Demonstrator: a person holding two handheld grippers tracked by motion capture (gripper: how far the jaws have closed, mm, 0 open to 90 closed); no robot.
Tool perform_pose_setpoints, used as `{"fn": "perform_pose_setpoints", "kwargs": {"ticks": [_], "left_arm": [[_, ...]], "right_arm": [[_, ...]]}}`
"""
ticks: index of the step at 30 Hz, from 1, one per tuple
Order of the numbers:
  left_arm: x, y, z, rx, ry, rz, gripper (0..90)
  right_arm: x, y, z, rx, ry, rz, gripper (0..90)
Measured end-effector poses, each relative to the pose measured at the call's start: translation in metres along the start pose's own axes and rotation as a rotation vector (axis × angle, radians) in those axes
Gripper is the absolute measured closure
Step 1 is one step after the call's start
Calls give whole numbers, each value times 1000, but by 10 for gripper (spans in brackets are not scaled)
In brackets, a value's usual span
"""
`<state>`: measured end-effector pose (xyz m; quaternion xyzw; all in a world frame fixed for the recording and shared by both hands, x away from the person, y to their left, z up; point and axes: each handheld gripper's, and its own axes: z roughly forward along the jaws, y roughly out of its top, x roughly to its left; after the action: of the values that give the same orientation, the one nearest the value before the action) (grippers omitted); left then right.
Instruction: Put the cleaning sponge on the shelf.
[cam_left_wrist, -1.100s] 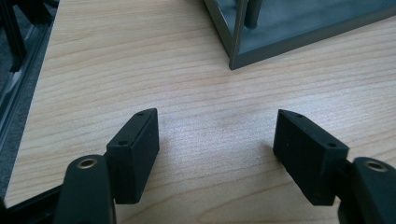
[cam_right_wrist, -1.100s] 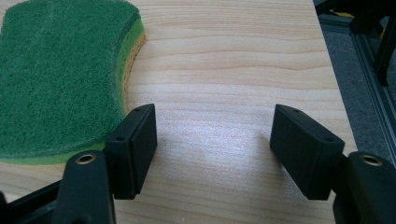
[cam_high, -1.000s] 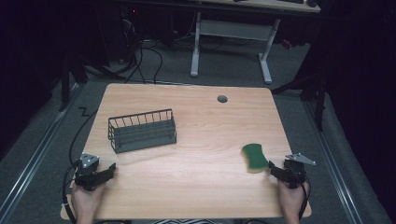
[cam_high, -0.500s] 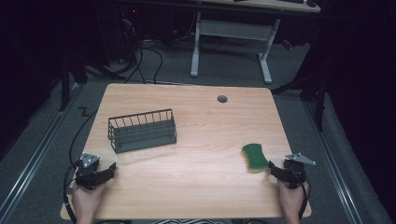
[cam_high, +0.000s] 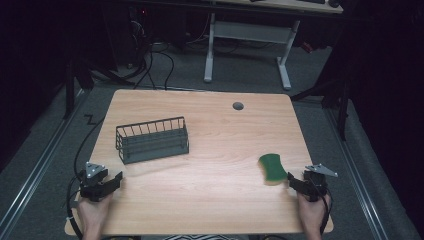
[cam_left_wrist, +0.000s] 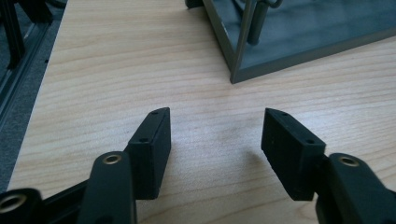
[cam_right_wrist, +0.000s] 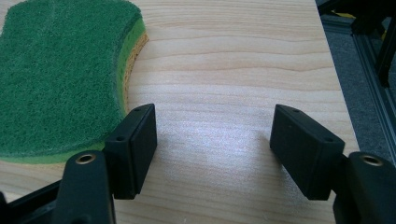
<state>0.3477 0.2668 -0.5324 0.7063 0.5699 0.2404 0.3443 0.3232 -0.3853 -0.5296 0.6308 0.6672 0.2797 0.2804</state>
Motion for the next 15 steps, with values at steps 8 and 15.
{"fn": "perform_pose_setpoints", "kwargs": {"ticks": [8, 15], "left_arm": [[-6, 19, 1, 12, -13, 46, 455], [-8, 39, 5, 6, -31, 40, 577]], "right_arm": [[0, 0, 0, 2, 2, 1, 324], [1, 0, 0, 2, 3, 1, 324]]}}
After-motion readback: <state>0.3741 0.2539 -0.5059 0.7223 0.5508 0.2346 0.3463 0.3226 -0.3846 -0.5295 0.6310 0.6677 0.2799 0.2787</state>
